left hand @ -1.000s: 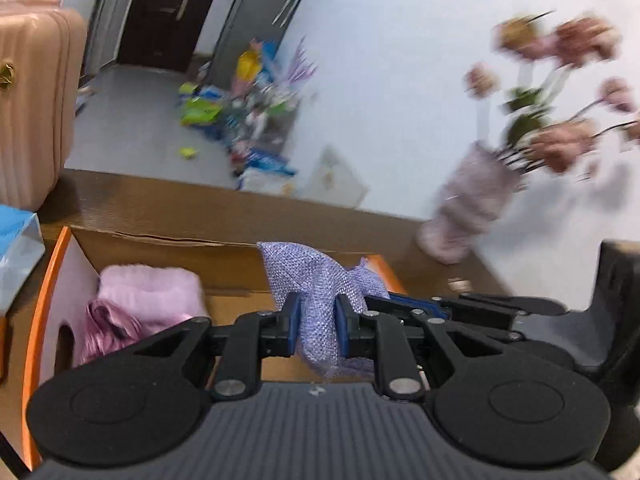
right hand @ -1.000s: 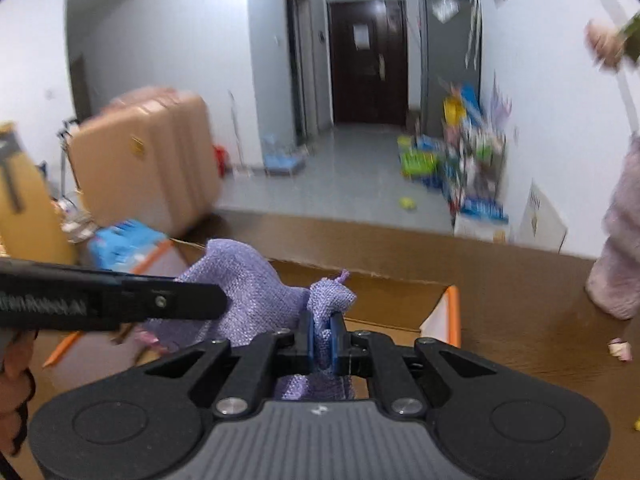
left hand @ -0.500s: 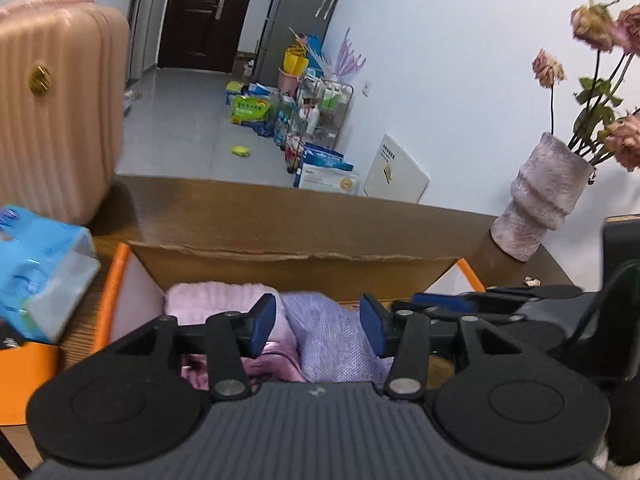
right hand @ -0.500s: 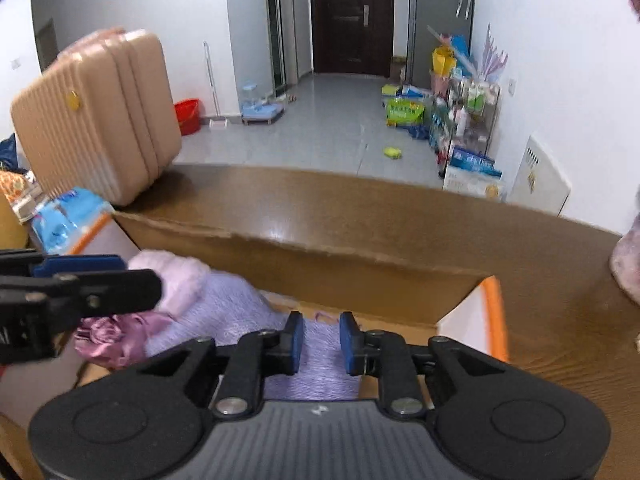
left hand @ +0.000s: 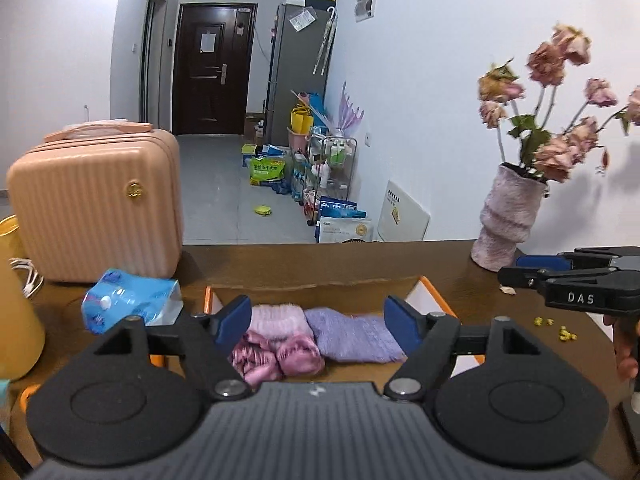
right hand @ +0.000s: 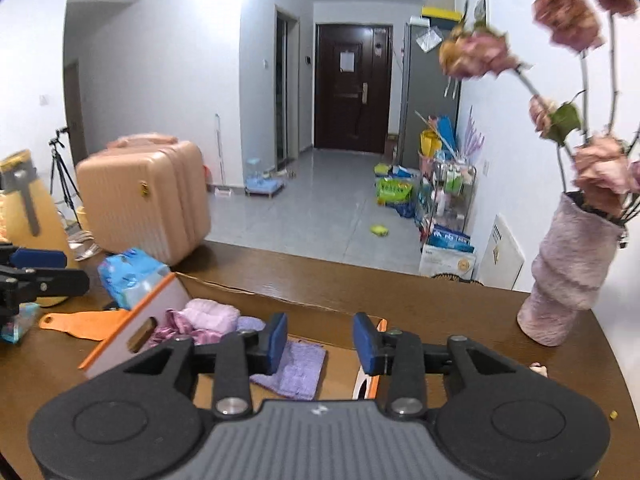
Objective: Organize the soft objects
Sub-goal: 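Carry the lilac pouch into the box beside the scrunchies and release, then return the right tool to the pile and grasp the plush sheep, then lift the plush sheep with the right tool toward the box, then lower the plush sheep into the box and open the right tool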
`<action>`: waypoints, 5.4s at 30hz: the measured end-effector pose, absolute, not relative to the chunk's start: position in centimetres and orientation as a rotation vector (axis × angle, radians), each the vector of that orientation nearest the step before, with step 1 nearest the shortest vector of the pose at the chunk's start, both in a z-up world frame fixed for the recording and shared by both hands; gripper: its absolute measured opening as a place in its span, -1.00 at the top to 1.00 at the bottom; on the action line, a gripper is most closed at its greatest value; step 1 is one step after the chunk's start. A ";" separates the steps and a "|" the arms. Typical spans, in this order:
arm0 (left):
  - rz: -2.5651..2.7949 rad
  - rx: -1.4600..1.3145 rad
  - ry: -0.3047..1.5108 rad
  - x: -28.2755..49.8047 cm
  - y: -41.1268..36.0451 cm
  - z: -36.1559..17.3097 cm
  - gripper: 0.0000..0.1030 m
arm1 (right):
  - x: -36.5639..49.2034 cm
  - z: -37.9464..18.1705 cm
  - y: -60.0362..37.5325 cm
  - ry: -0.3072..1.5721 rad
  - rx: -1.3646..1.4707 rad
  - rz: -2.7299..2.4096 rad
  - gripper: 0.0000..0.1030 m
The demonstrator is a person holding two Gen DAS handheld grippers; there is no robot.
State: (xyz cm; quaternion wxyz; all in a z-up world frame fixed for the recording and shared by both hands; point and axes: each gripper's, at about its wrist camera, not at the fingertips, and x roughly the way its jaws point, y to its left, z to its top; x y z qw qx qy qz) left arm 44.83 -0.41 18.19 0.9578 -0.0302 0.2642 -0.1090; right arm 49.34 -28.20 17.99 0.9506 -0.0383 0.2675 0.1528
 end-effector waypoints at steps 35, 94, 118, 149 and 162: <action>-0.122 -0.091 0.429 14.5 -1.0 5.7 -0.80 | 16.0 4.7 -30.3 0.384 -0.005 0.327 -0.20; -0.306 -0.162 0.578 22.9 -7.8 2.8 -0.81 | 21.6 -0.4 -37.2 0.569 0.423 0.324 0.01; -0.406 -0.207 0.647 25.2 -9.1 0.5 -0.56 | 22.6 -0.6 -31.3 0.597 0.073 0.425 -0.03; -0.352 -0.293 0.807 64.3 -8.7 3.5 0.12 | 59.8 4.3 -26.5 0.693 0.014 0.205 0.14; -0.332 -0.180 0.650 58.2 -5.7 9.4 -0.15 | 56.7 7.2 -25.9 0.632 -0.128 0.237 -0.25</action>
